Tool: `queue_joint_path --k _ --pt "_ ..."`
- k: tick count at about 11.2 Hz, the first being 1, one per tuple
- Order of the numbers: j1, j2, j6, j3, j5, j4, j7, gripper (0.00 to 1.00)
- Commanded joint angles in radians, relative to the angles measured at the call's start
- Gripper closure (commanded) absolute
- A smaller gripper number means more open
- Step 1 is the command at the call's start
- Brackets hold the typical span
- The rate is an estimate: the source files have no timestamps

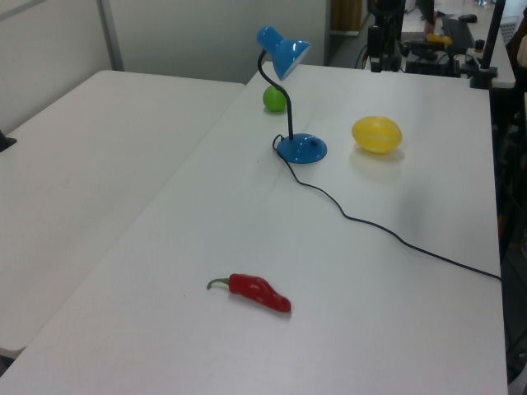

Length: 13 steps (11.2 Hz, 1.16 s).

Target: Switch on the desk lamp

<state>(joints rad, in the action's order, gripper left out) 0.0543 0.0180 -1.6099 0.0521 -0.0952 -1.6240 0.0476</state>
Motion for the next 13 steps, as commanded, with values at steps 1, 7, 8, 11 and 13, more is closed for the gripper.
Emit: queue_joint_path --k 1,7,8,11,13 --pt "-0.005 0.002 -0.007 -0.001 0.0 0.007 -0.008 0.0" --pt "-0.004 0.003 -0.005 -0.001 0.0 0.007 -0.009 0.0" --pt "-0.002 0.003 -0.005 -0.001 0.0 0.006 -0.009 0.01" --pt "-0.002 0.005 -0.007 -0.001 0.009 0.006 -0.018 0.71" --pt "-0.004 0.005 -0.007 -0.001 0.012 0.004 -0.02 1.0"
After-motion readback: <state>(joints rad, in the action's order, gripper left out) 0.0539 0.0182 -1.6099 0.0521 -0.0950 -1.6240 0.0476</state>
